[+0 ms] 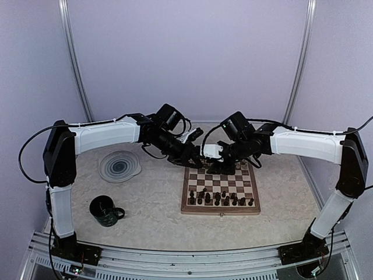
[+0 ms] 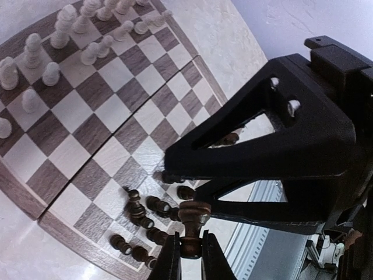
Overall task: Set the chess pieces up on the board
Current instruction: Pass from the left arm to the right
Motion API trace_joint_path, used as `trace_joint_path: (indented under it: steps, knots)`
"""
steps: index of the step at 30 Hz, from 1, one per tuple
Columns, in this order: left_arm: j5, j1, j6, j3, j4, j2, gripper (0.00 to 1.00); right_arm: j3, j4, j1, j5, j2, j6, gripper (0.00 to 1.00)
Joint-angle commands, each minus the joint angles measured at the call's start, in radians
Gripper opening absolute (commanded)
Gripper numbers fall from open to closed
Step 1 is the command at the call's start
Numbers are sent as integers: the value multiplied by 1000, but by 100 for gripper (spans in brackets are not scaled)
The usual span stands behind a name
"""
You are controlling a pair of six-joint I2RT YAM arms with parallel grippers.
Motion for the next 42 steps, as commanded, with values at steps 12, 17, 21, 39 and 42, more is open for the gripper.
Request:
trace_joint_path:
  steps: [12,17,21,39,42]
  knots:
    - [94,-2,-75,-83,184,-62,10,-46,119,35,-138,-97,-40,41]
    - [97,9,-76,-98,186,-79,10,-68,94,35,-98,-92,-59,43]
    - [105,14,-75,-104,188,-84,10,-90,99,35,-73,-101,-62,45]
    - [146,14,-90,-114,209,-85,10,-85,150,36,3,-65,-39,30]
    - [151,14,-90,-114,212,-84,10,-89,157,35,12,-66,-38,21]
